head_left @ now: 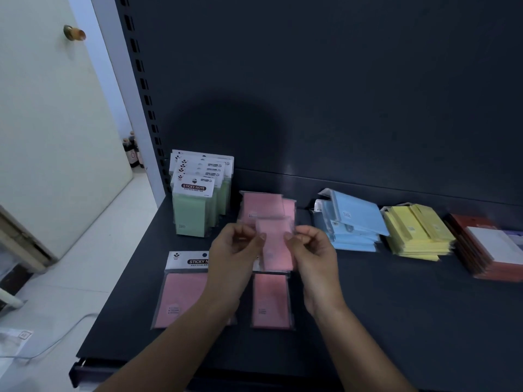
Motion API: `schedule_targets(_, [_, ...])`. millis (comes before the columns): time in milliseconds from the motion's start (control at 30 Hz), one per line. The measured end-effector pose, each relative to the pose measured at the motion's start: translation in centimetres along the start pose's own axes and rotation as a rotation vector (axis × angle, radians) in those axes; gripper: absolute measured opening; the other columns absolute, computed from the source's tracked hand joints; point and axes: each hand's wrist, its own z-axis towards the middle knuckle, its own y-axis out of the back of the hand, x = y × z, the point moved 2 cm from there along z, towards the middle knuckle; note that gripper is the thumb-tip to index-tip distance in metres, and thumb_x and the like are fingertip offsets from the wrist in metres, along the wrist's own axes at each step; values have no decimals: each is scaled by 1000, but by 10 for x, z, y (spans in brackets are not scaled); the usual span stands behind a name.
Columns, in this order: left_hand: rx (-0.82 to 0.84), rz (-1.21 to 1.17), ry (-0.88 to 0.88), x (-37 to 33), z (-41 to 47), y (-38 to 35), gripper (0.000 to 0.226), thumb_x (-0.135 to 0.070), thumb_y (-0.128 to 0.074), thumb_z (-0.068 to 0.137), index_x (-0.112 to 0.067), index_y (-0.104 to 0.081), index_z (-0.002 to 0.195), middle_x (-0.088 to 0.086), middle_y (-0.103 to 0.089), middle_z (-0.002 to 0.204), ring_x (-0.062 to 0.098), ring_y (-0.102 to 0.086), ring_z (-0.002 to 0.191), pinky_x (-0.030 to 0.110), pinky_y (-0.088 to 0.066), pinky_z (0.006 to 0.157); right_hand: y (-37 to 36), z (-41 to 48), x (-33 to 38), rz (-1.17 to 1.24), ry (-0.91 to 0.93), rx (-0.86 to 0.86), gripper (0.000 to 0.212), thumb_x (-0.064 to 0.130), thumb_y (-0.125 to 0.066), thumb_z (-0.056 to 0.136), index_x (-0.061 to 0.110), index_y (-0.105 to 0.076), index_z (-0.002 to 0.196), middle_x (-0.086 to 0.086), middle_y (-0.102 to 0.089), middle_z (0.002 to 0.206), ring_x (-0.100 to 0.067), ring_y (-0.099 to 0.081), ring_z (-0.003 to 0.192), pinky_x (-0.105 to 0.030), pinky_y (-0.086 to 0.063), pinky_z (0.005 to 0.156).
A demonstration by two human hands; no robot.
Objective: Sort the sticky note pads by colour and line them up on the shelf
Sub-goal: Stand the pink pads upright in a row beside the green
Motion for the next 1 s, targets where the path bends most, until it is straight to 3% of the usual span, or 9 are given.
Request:
schedule_targets(200, [145,190,37,6,-8,8,25,1,-63,82,-21,-58,93,-11,-66,85,4,-50,56,21,-48,58,14,-14,-3,-208,50,203,37,-1,-66,82,17,-52,111,-1,-67,100,-10,-65,70,-20,-54,67])
schedule_targets(300, [199,297,1,10,-12,14,26,-2,-62,84,-23,-58,98,-18,-58,59,0,-40,44,12,-37,47,20,-20,-5,-337,83,264,41,2,-67,83,27,-51,111,4,-64,109,-15,-60,60,-23,-51,58])
schedule_targets(367, [231,397,-16,13,-15,17,27,-2,-61,85,-24,-56,99,-12,-46,47,0,-39,39,8,-32,43,23,-23,-7,-446,95,284,44,7,-68,83,33,-49,113,3,-62,102,-11,-52,53,-22,-47,53])
schedule_targets(467, [264,535,-60,16,-20,17,28,-3,-61,85,-23,-55,103,-10,-44,58,-3,-44,41,7,-33,44,25,-26,-12,-585,126,307,47,14,-69,82,33,-48,119,-8,-63,95,-11,-48,53,-23,-45,54])
schedule_targets(567, [279,619,-115,16,-21,16,28,-2,-60,85,-19,-55,108,-12,-45,65,-7,-48,48,5,-36,49,23,-25,-17,-751,198,320,48,18,-69,83,28,-46,124,4,-61,107,-2,-46,58,-19,-41,61])
schedule_targets(633, [291,672,-170,15,-21,15,30,-2,-59,85,-16,-54,111,-14,-43,69,-7,-49,54,4,-36,55,22,-24,-17,-839,238,317,51,21,-69,83,28,-45,126,8,-55,110,5,-42,65,-18,-38,69])
schedule_targets(833, [339,801,-252,16,-19,15,37,-9,-64,82,-12,-52,116,-3,-45,111,1,-44,74,5,-30,68,26,-20,-17,-931,218,309,60,32,-71,81,26,-41,132,8,-44,119,-4,-46,98,-21,-38,85])
schedule_targets(933, [278,796,-274,12,-12,16,37,-7,-69,77,-10,-54,110,-3,-39,115,1,-44,72,5,-33,67,25,-17,-14,-956,256,250,49,33,-67,83,24,-47,127,8,-41,115,-5,-47,85,-24,-43,79])
schedule_targets(1000, [207,753,-285,7,-8,18,37,-6,-69,77,-12,-53,110,-4,-40,115,2,-46,77,6,-35,70,22,-14,-8,-890,353,187,32,24,-63,87,22,-55,118,9,-45,109,0,-47,72,-17,-40,72])
